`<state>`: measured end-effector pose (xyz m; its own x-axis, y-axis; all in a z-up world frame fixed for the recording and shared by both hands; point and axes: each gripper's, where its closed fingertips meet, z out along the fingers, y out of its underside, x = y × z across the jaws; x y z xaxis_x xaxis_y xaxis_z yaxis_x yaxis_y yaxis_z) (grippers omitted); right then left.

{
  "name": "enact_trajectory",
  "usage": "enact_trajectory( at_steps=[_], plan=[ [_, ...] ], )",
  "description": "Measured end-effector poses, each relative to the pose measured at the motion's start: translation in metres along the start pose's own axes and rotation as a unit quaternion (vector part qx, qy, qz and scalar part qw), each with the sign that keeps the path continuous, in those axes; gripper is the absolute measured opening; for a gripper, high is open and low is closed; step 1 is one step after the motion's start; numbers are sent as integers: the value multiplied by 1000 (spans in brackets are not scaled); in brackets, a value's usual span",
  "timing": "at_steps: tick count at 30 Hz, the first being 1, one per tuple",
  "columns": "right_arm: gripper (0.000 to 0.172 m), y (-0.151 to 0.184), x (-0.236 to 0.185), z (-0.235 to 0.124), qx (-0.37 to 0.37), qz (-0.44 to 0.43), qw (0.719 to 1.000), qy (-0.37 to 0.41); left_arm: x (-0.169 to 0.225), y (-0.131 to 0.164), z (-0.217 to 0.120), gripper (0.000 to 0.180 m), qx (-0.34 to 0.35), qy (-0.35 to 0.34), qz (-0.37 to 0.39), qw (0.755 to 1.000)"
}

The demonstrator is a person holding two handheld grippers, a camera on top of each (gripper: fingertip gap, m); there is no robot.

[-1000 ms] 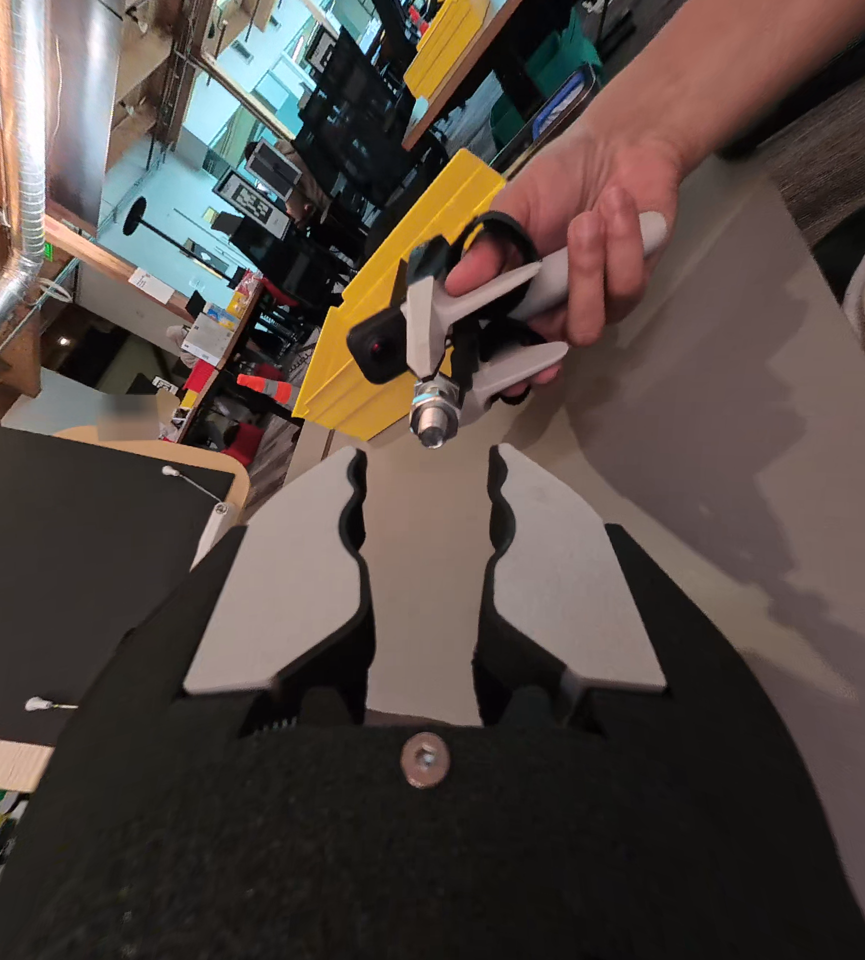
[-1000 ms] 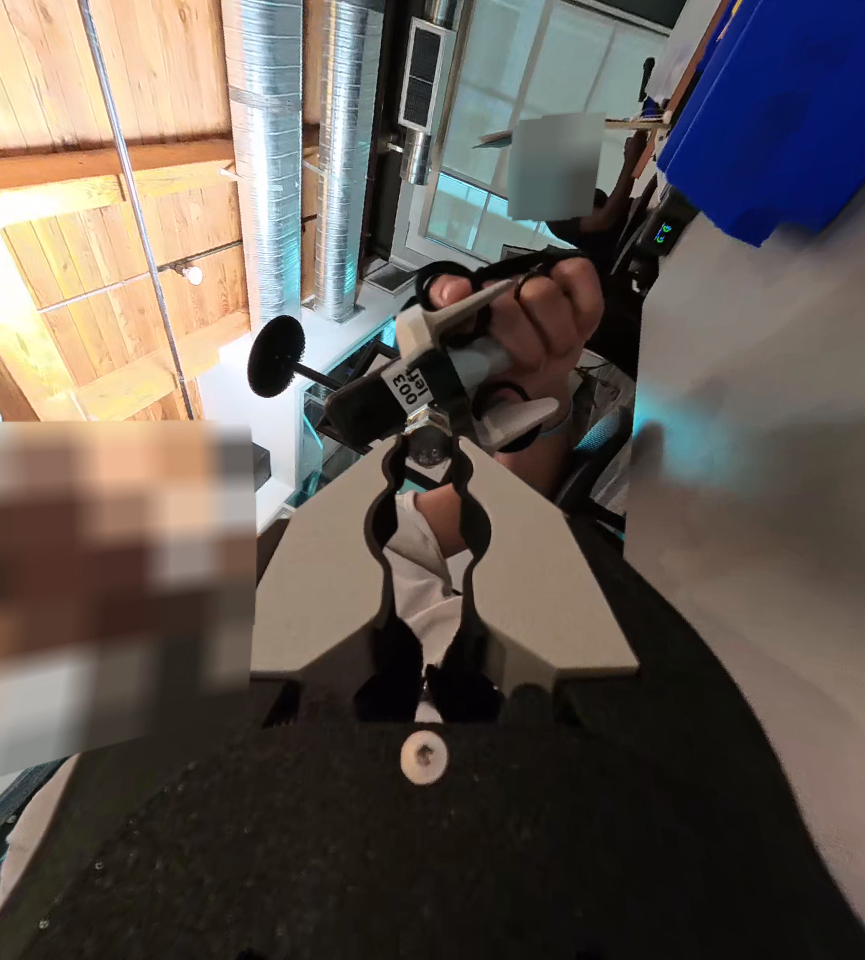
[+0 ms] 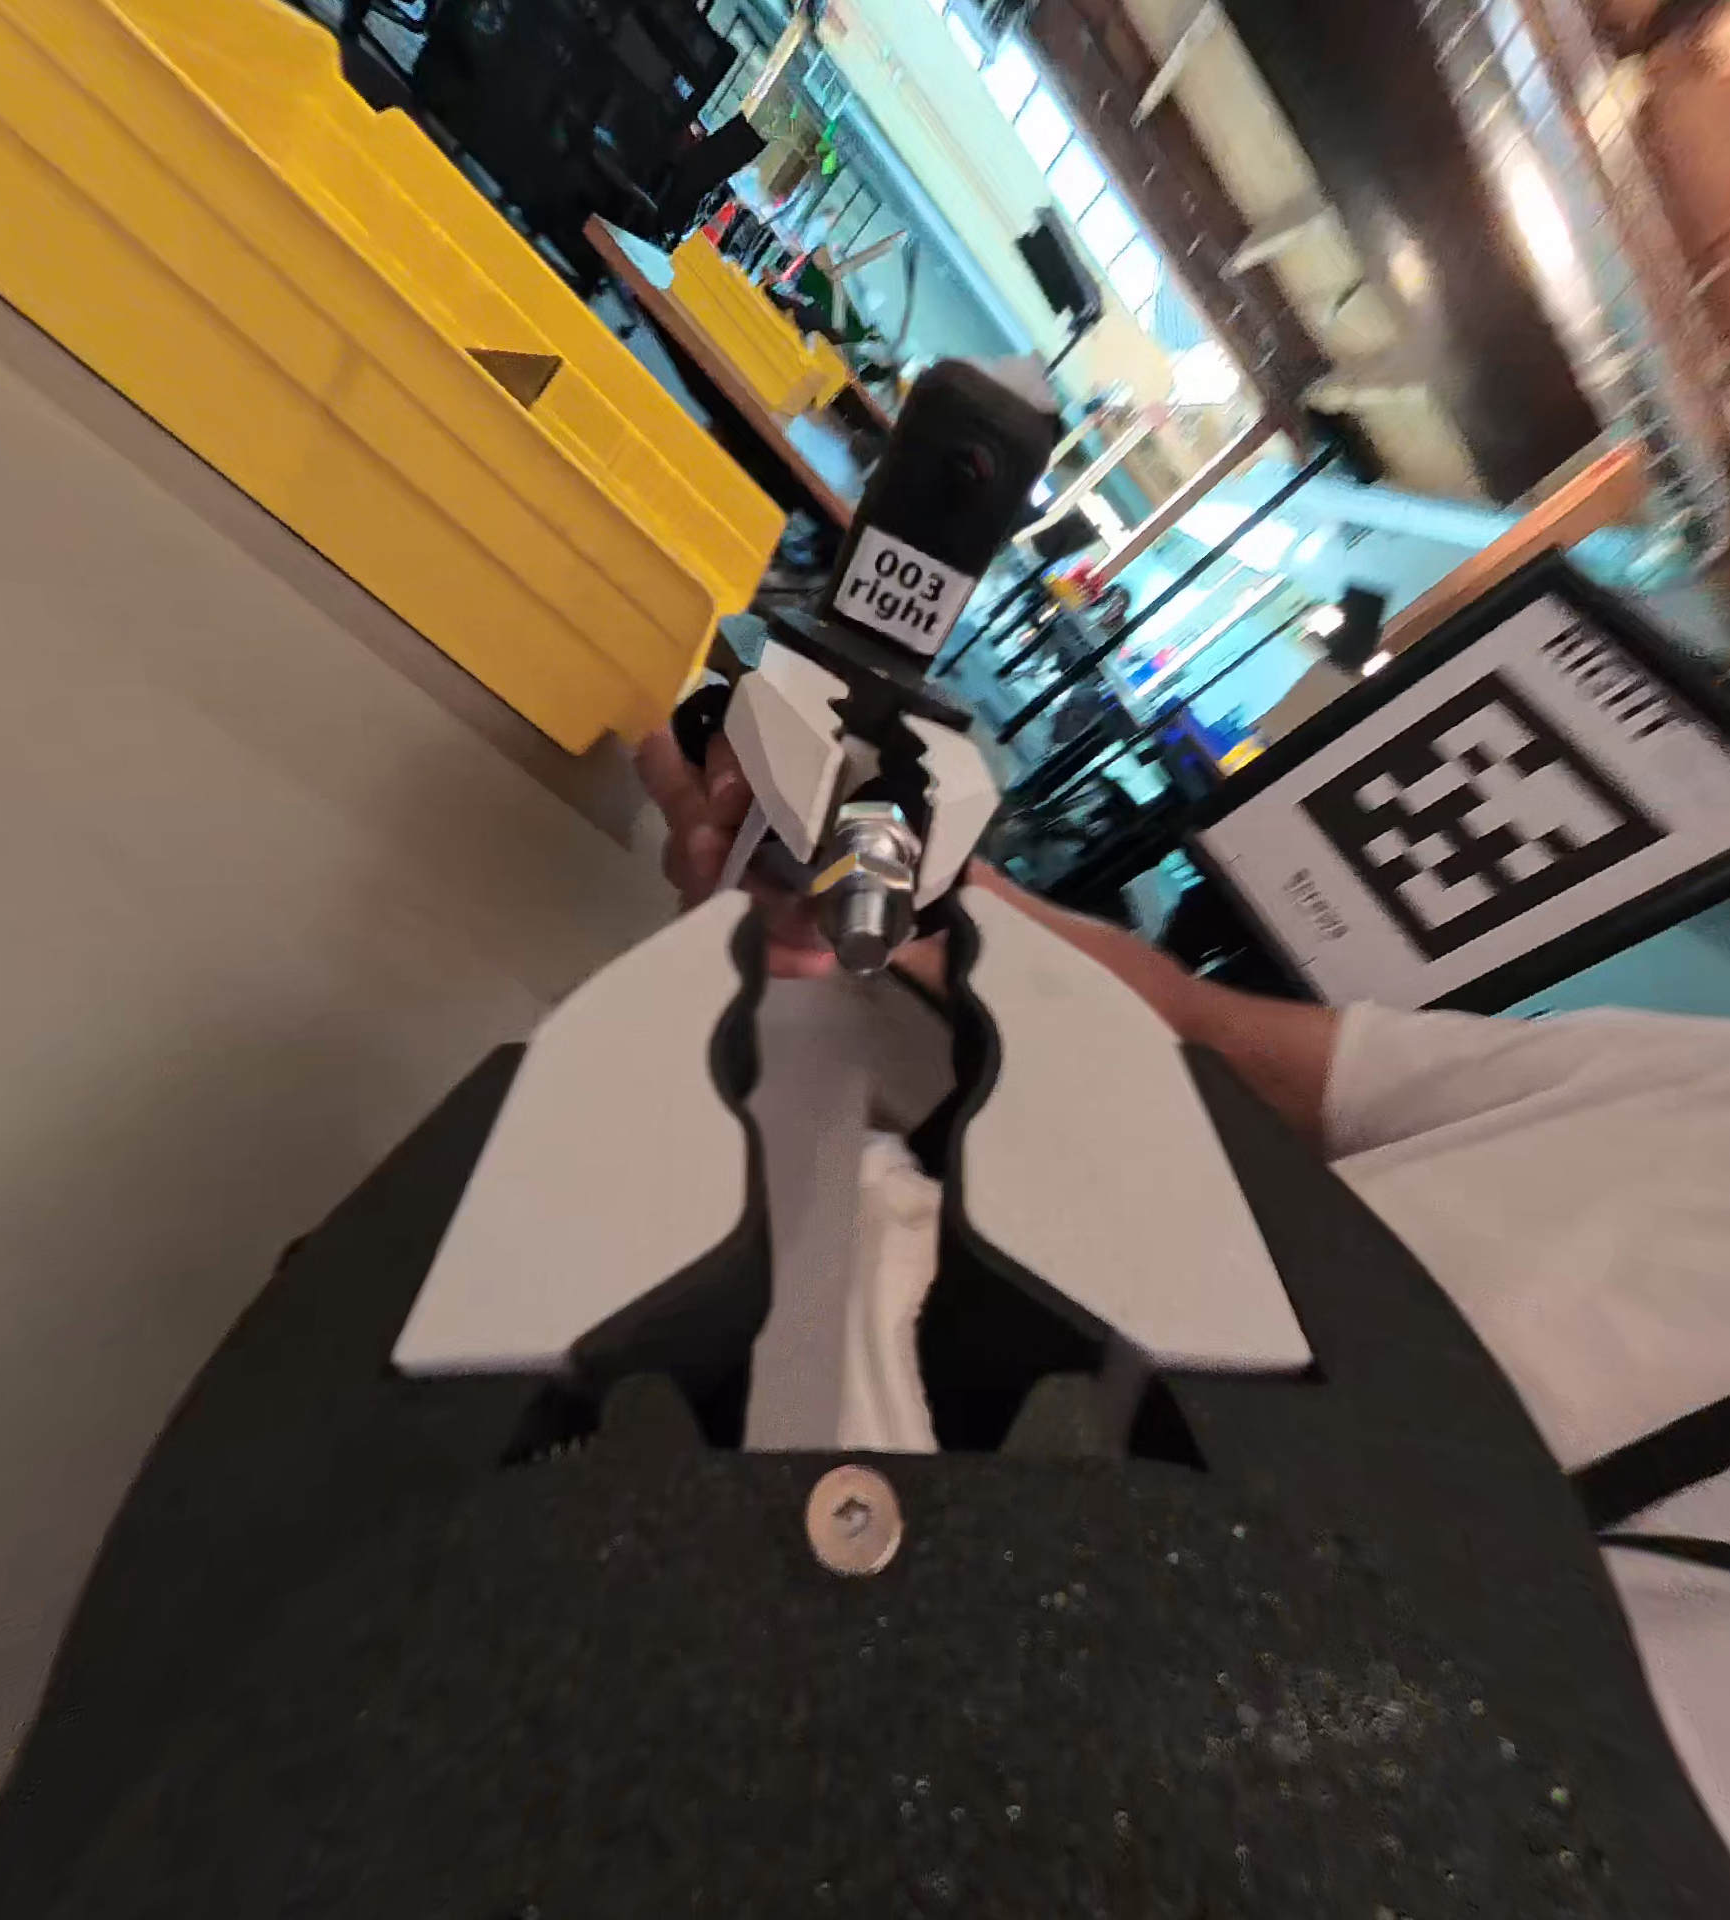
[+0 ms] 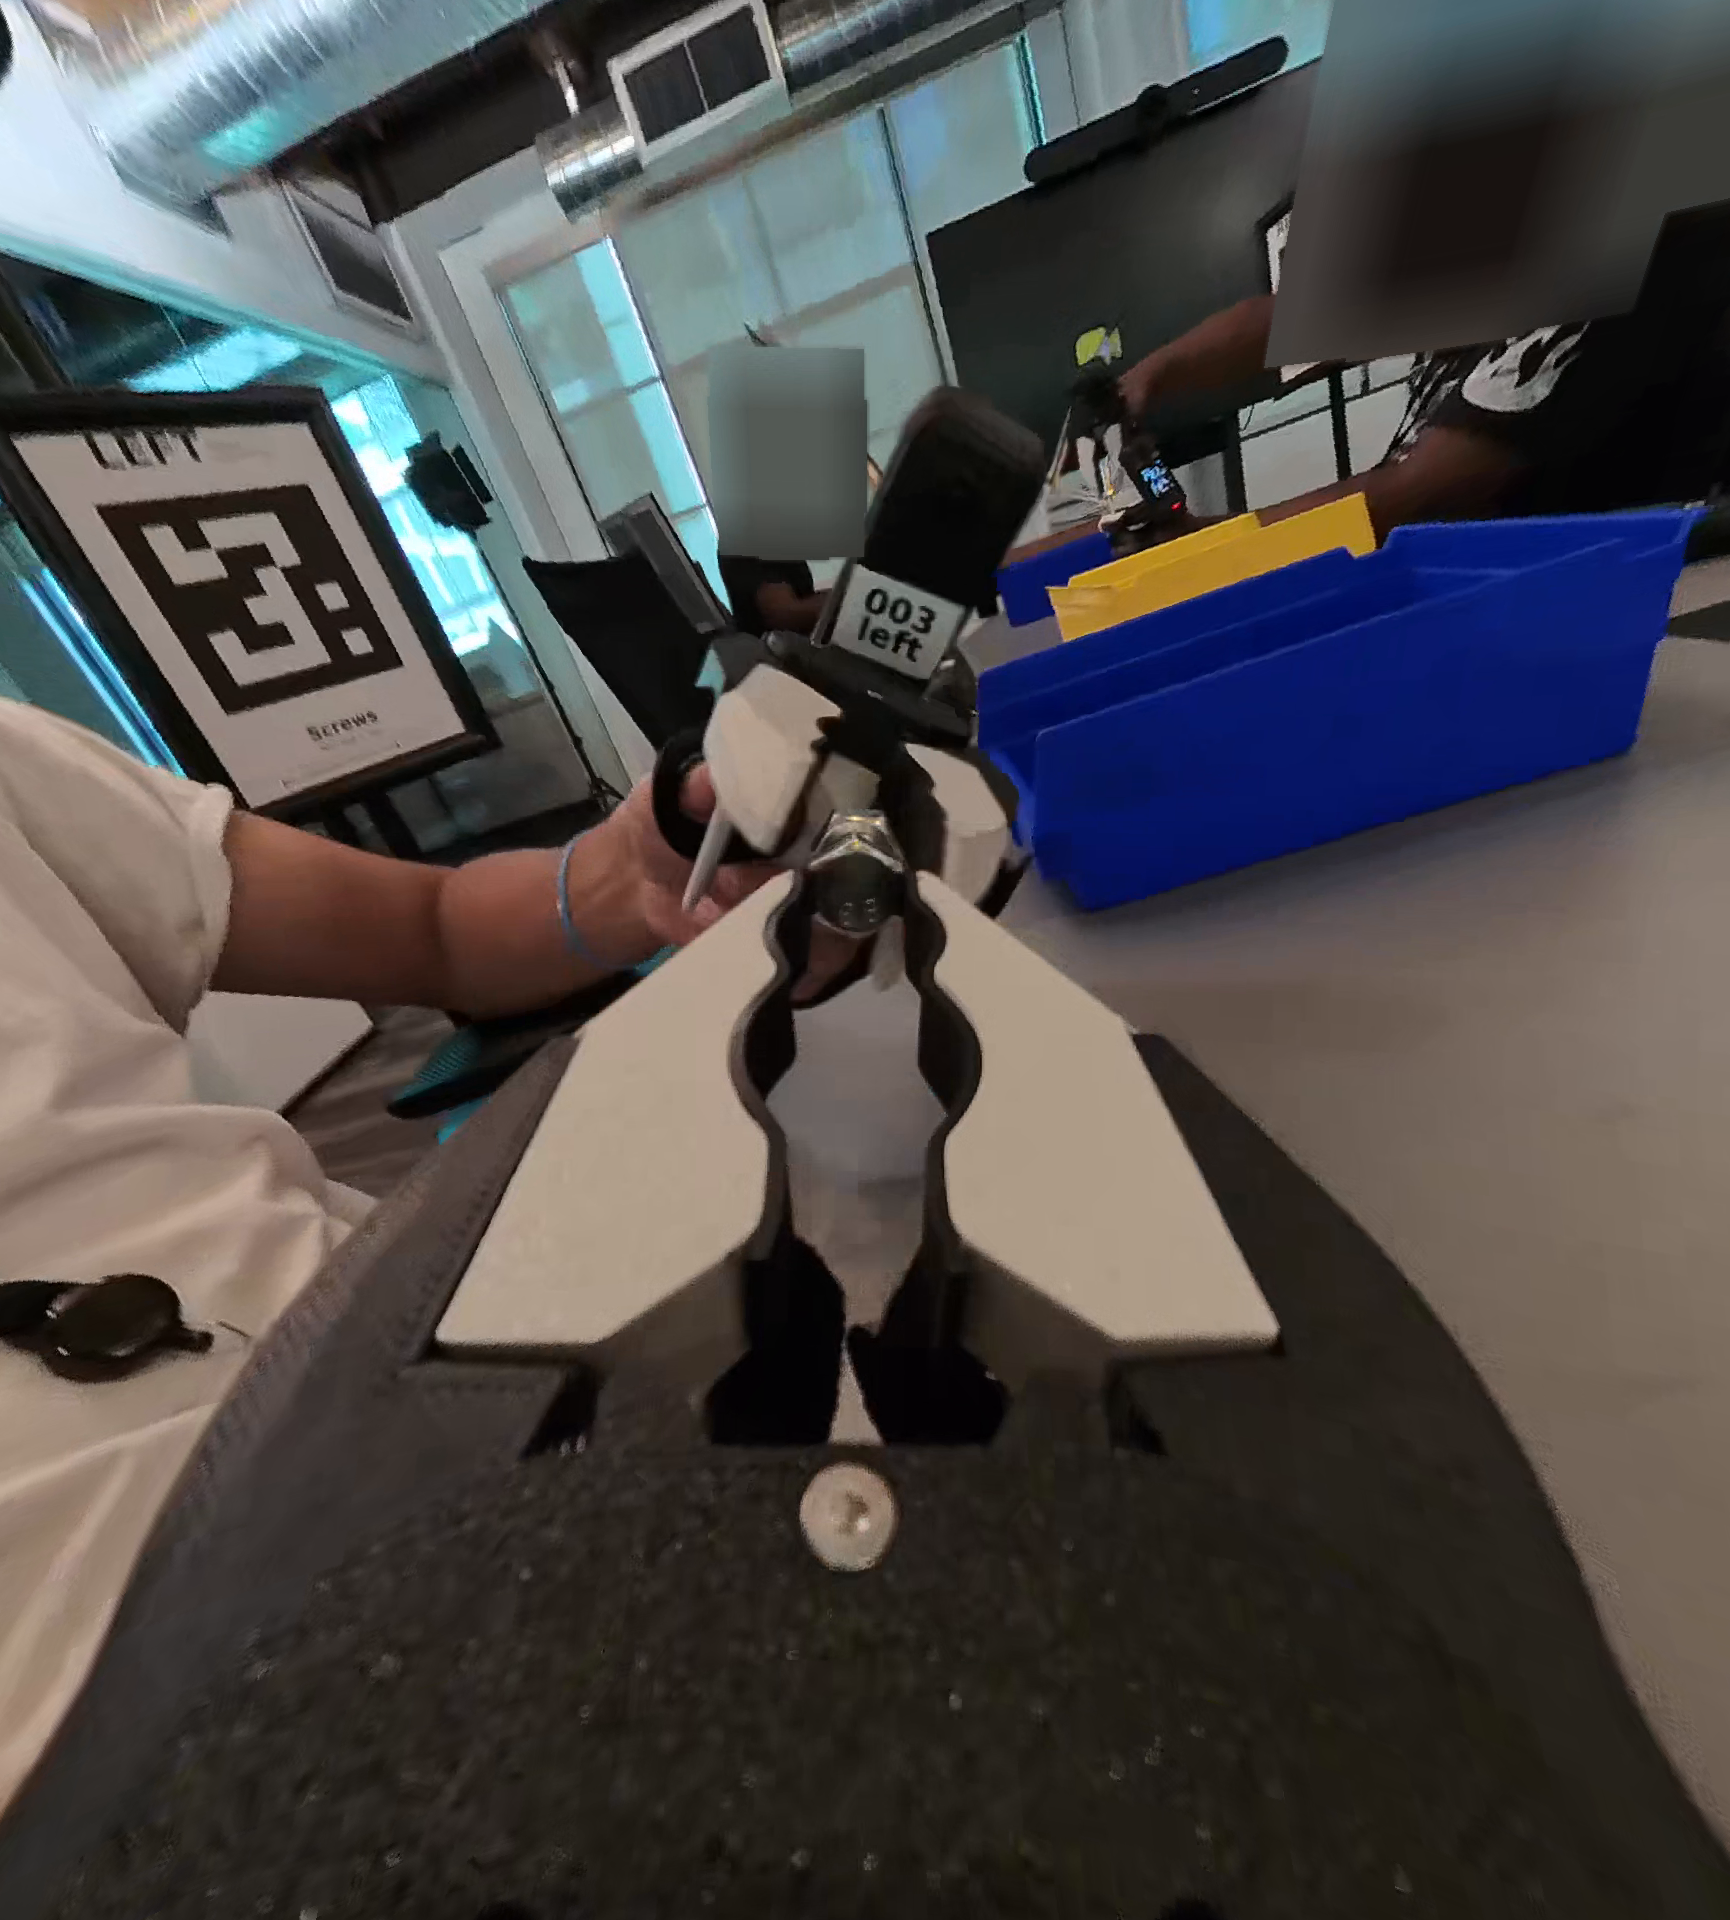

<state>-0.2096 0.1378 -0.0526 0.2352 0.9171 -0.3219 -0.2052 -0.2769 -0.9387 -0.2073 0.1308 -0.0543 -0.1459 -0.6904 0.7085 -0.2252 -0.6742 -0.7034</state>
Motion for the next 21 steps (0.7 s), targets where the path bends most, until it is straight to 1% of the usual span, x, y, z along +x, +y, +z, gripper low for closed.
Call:
enact_trajectory(
  at_steps=[1,2,3,4,5,6,8,9,10,11,12,13,14,15,16,17,20,21],
  plan=[
    [17,-1,2,0,5,13,1000,1,-5,1,0,48,-12,-23,36,999],
    [17,-1,3,-1,5,22,1000,3,-10,2,-2,61,-25,-52,80,995],
    [17,0,5,-1,4,30,1000,7,-16,2,-4,65,-40,-82,129,987],
    [17,1,8,-2,1,39,999,10,-21,4,-7,68,-57,-110,188,974],
    [17,3,9,-2,0,53,999,11,-26,6,-10,69,-78,-133,256,954],
    [17,3,11,-2,3,73,997,9,-31,8,-13,68,-98,-156,329,926],
    [16,4,11,-1,10,128,992,-6,-40,10,-17,69,-129,-202,467,851],
    [16,5,10,0,13,161,987,-19,-40,9,-18,65,-135,-220,522,813],
    [17,6,9,0,15,195,980,-32,-38,8,-18,58,-133,-232,567,779],
    [17,8,8,1,14,226,973,-46,-33,5,-16,55,-121,-242,604,750],
    [16,9,7,2,14,253,966,-59,-26,3,-15,53,-106,-245,637,723],
    [16,10,5,3,14,278,958,-71,-19,1,-14,49,-91,-244,663,702],
    [16,10,4,4,18,299,951,-83,-12,2,-12,48,-80,-239,679,689],
    [16,9,2,4,23,316,944,-95,-7,5,-11,46,-78,-228,688,684],
    [16,7,-1,4,27,329,938,-110,-4,9,-10,40,-79,-219,691,684],
    [16,6,-3,5,28,338,933,-121,-4,11,-9,38,-84,-213,690,687],
    [16,12,-9,8,5,335,934,-124,-8,11,-11,24,-93,-220,687,687],
    [16,13,-10,9,2,332,935,-123,-8,12,-11,19,-97,-216,683,691]
  ],
)
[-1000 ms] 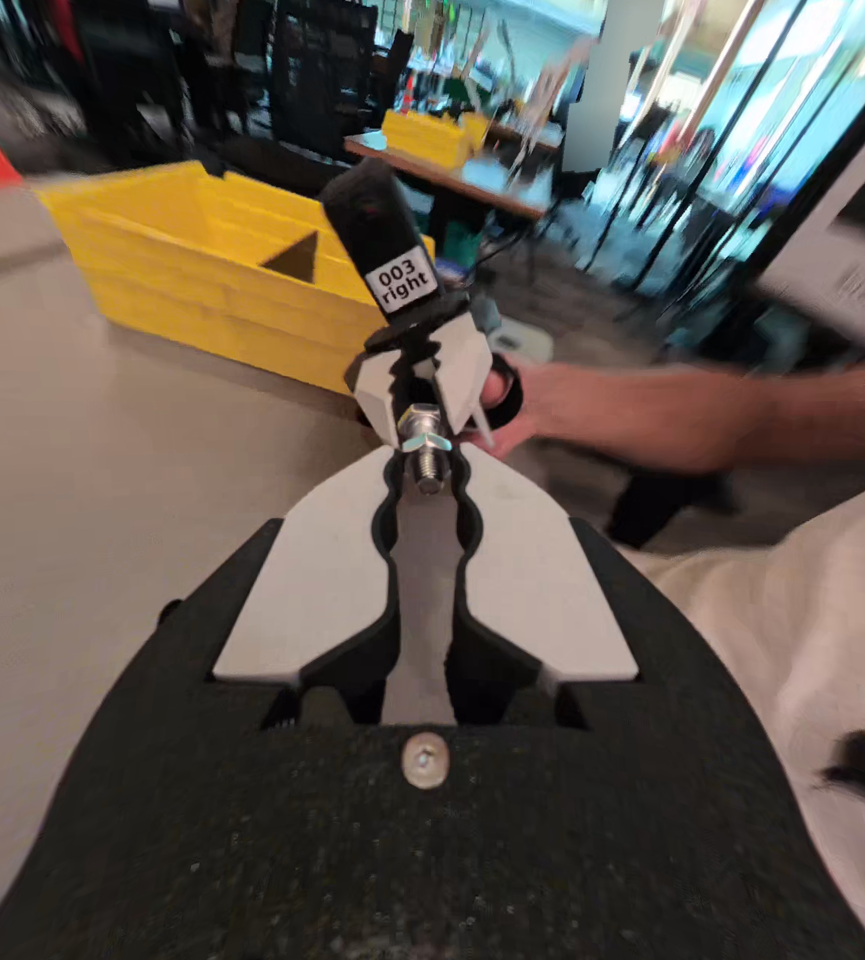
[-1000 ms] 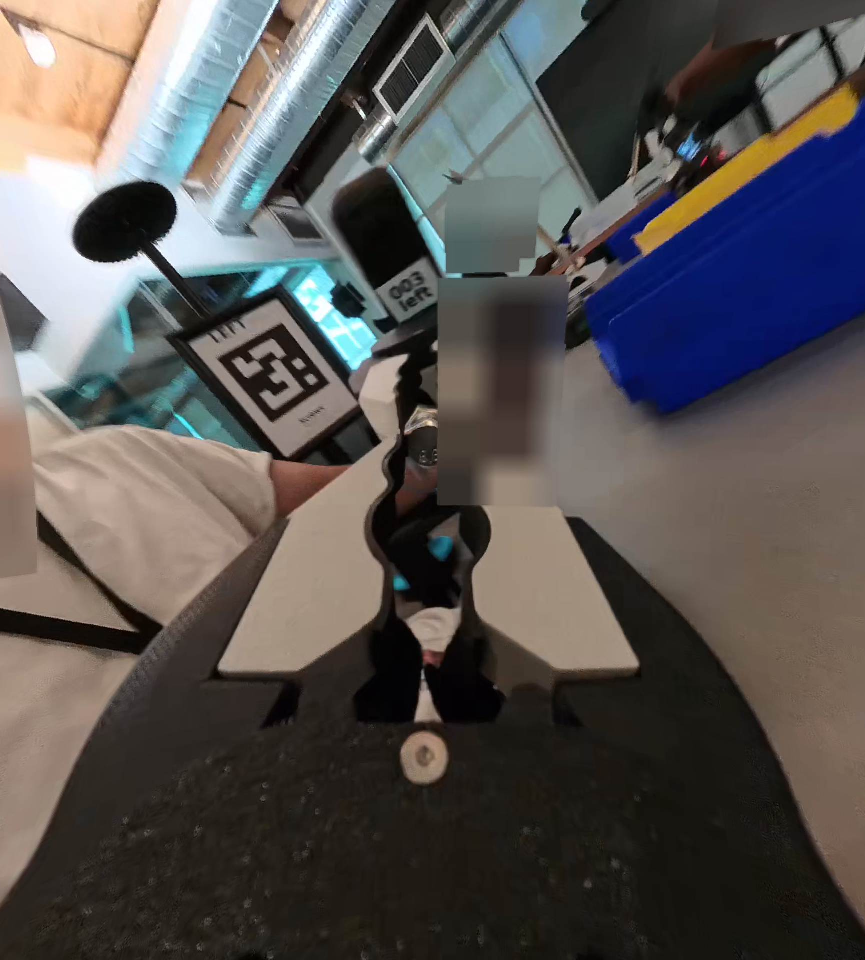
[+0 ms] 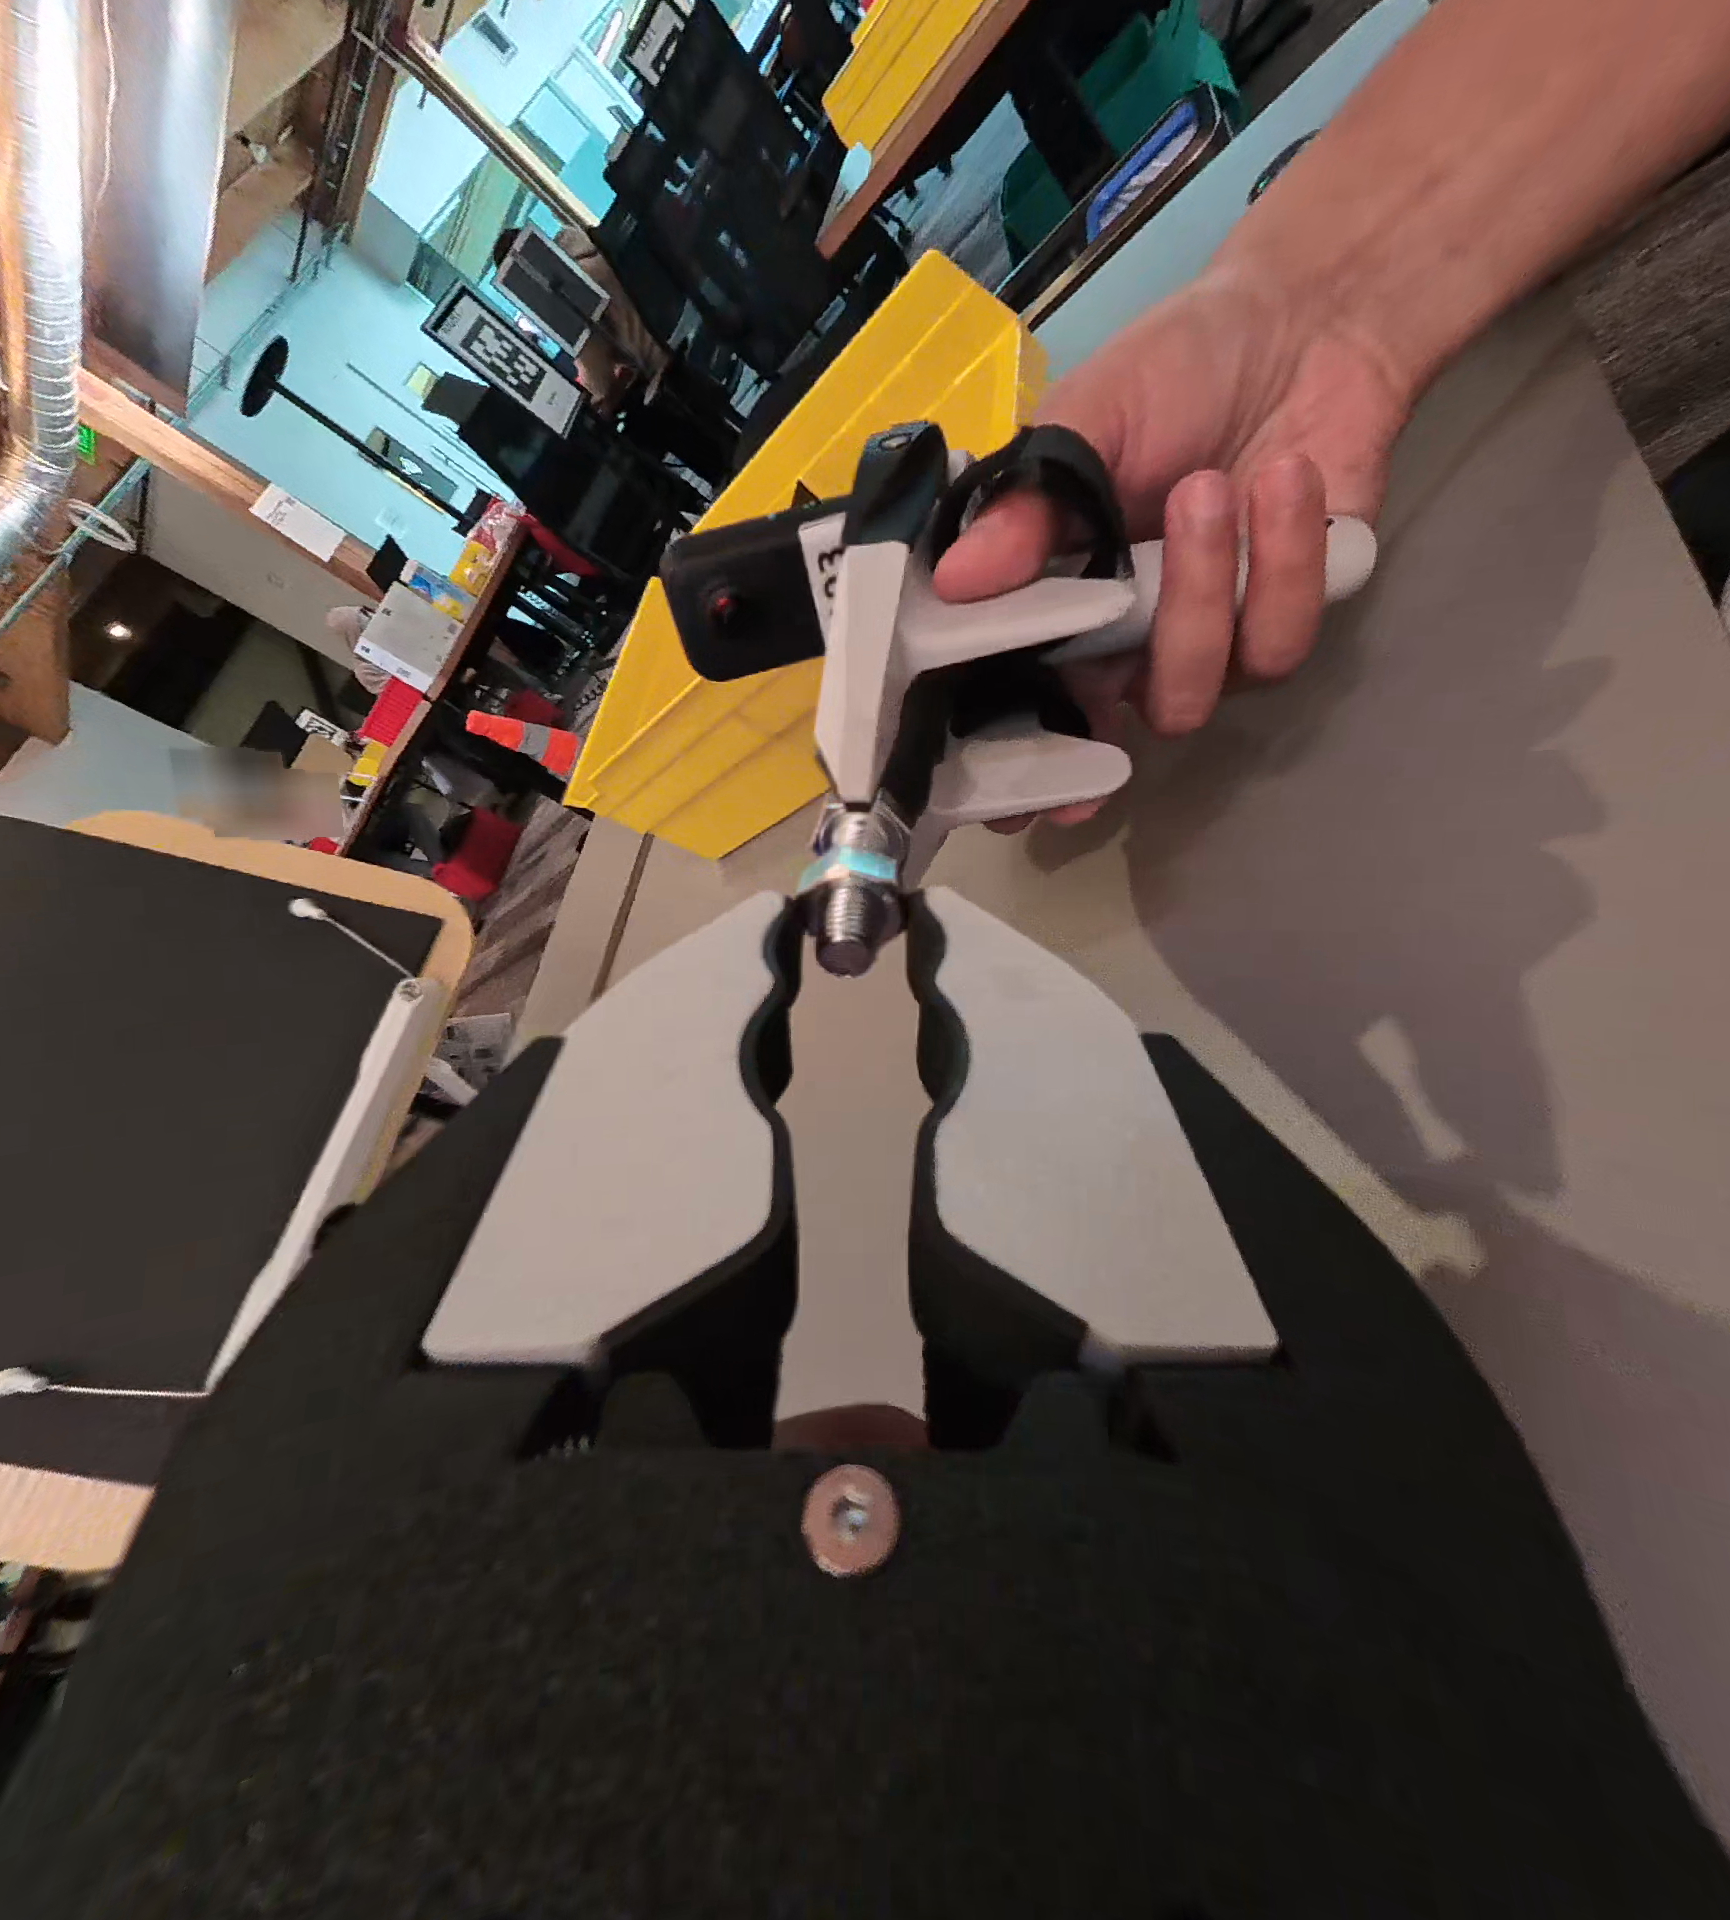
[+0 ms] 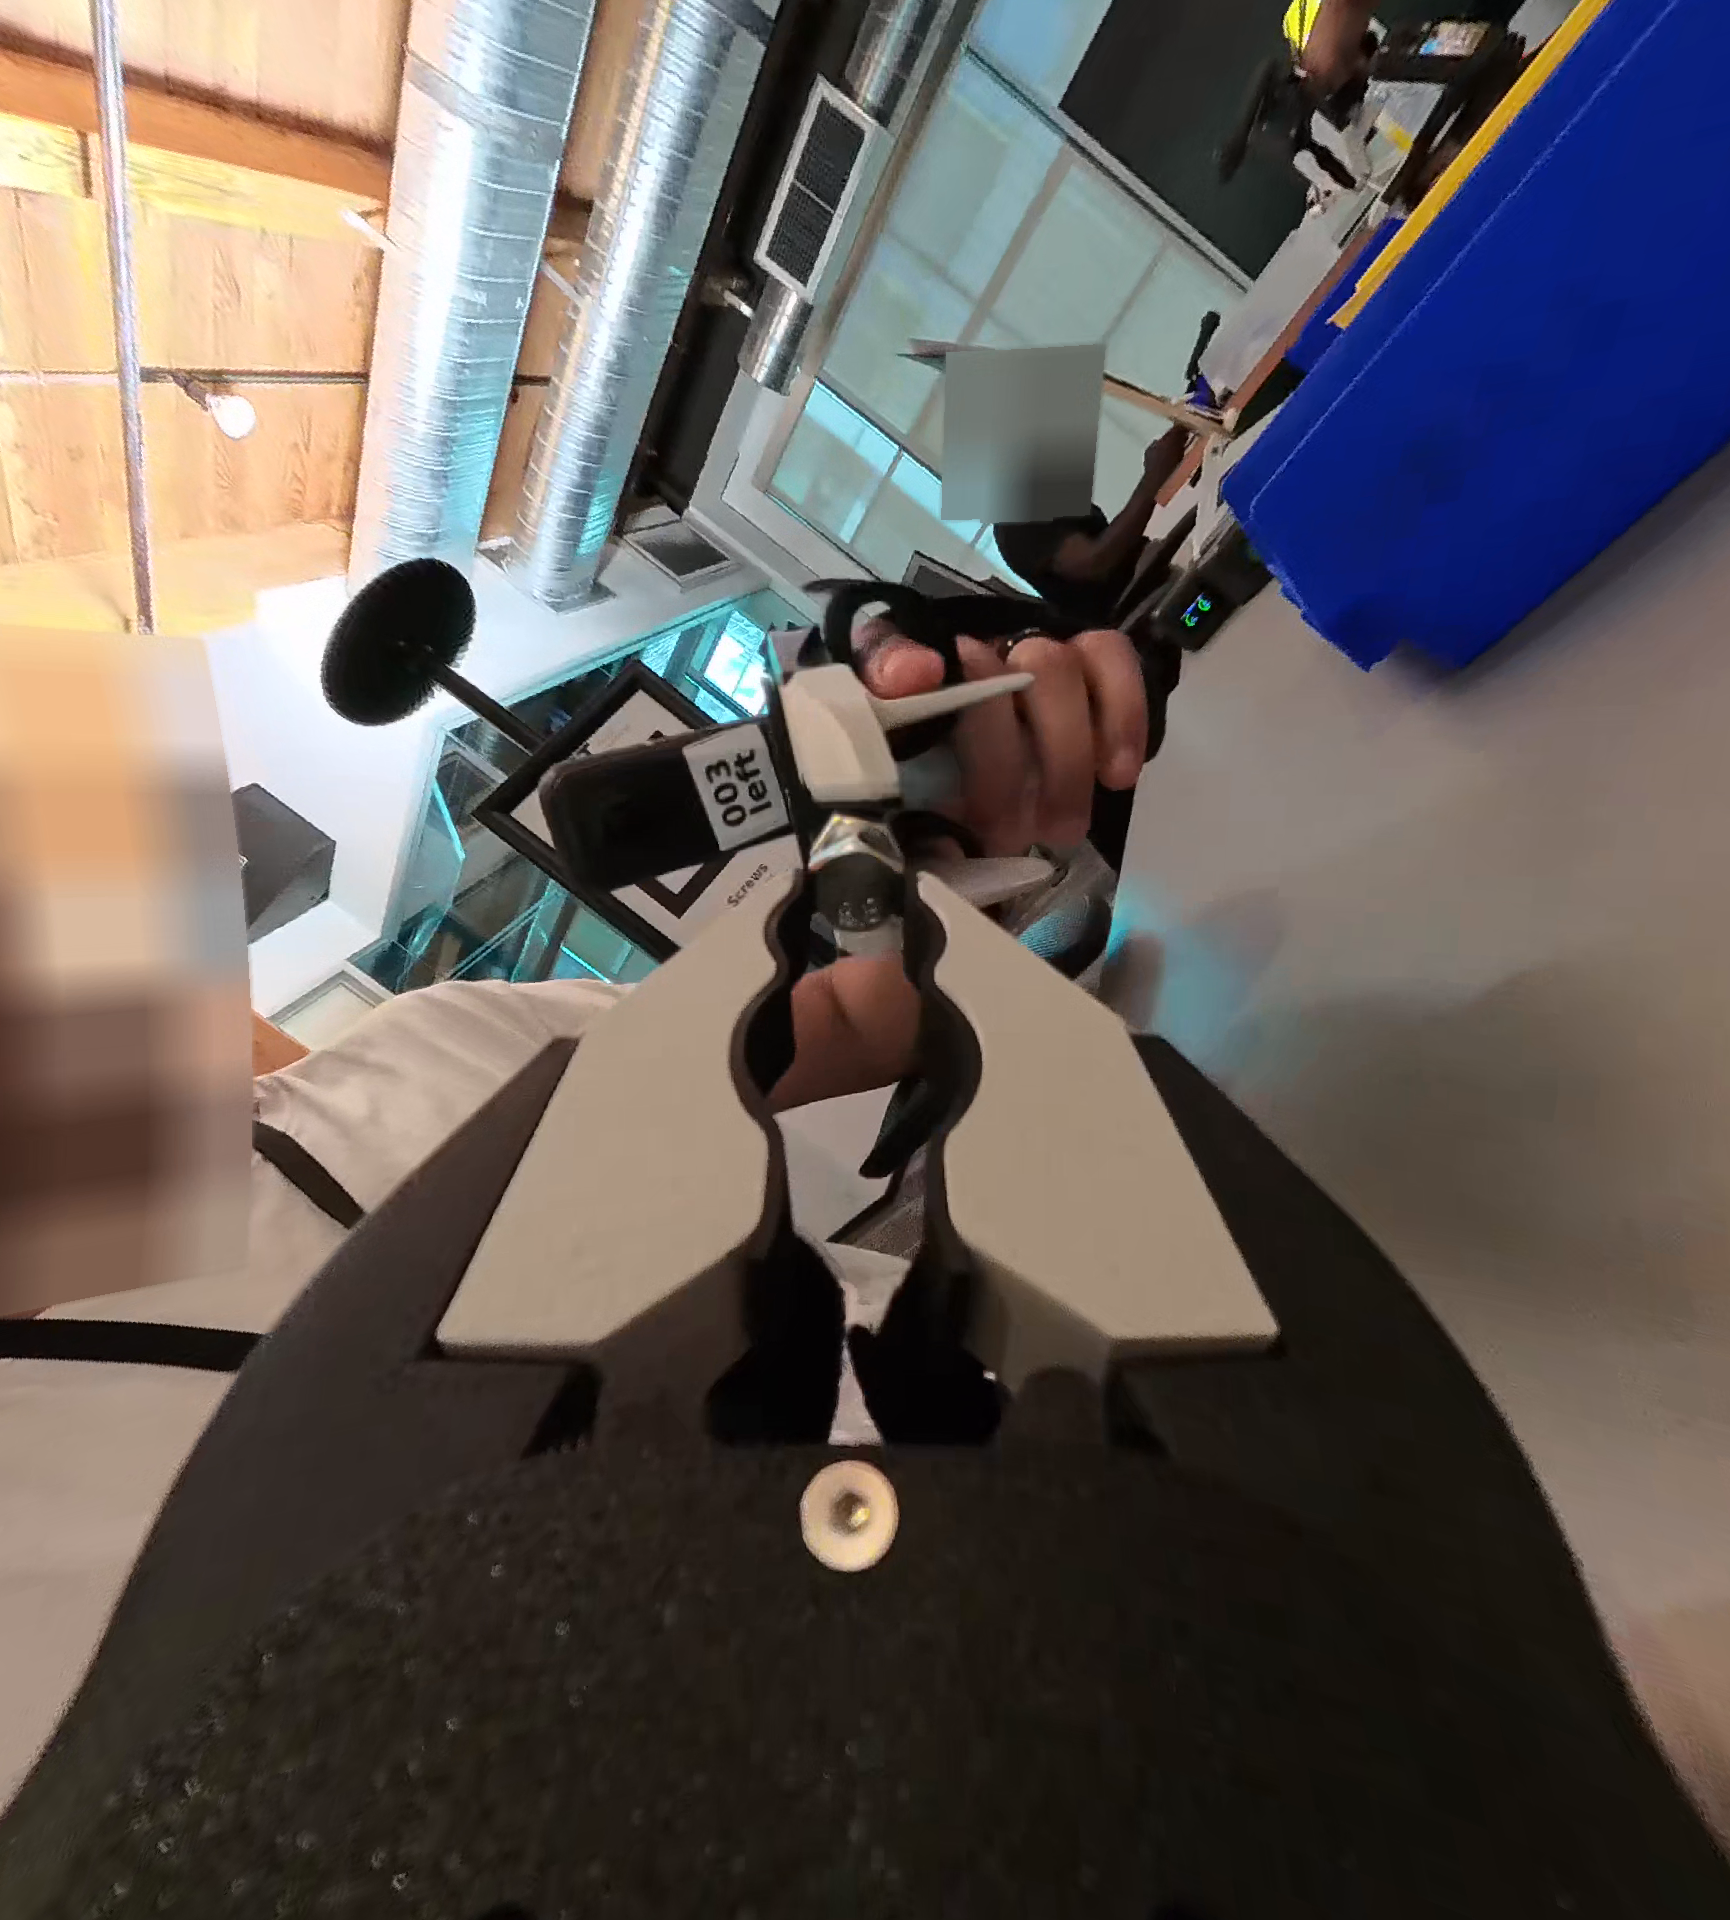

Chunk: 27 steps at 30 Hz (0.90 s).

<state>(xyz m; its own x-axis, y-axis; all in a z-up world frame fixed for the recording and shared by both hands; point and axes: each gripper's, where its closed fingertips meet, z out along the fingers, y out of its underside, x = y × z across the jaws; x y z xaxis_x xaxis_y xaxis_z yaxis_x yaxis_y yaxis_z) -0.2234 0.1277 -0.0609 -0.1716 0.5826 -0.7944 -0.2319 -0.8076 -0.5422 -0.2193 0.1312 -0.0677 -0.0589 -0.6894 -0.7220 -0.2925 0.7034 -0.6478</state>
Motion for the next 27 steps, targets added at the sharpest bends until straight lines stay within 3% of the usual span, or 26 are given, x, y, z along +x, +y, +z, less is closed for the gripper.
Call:
enact_trajectory(
  at_steps=[4,7,9,11,14,16,17,18,20,22,24,27],
  plan=[
    [16,-2,-3,0,3,-23,1000,-2,0,-3,-1,18,0,32,-99,995],
    [17,-4,-10,0,6,-71,997,-3,0,-13,-1,18,21,99,-297,949],
    [17,-6,-13,-1,8,-119,993,9,-3,-21,-1,18,52,150,-447,880],
    [17,-8,-8,-3,7,-181,982,47,-6,-21,0,18,66,193,-582,788],
    [17,-9,-6,-4,-2,-270,959,88,-7,-22,-1,17,93,251,-709,653],
    [17,-10,-7,-3,1,-294,951,99,-9,-23,-2,20,115,271,-741,604],
    [17,-11,-6,-4,4,-291,952,99,-9,-23,-2,21,119,273,-743,600],
    [17,-12,-6,-4,6,-281,955,97,-9,-22,-1,23,119,272,-733,612],
    [17,-13,-3,-6,10,-261,960,100,-7,-18,1,36,102,255,-689,670],
    [17,-15,-1,-8,13,-249,963,101,-5,-10,4,61,64,222,-630,741],
    [17,-16,-1,-9,18,-231,968,96,-3,4,4,60,19,186,-538,822],
    [16,-15,2,-10,19,-187,979,84,-9,18,2,60,-22,112,-341,933]
  ],
)
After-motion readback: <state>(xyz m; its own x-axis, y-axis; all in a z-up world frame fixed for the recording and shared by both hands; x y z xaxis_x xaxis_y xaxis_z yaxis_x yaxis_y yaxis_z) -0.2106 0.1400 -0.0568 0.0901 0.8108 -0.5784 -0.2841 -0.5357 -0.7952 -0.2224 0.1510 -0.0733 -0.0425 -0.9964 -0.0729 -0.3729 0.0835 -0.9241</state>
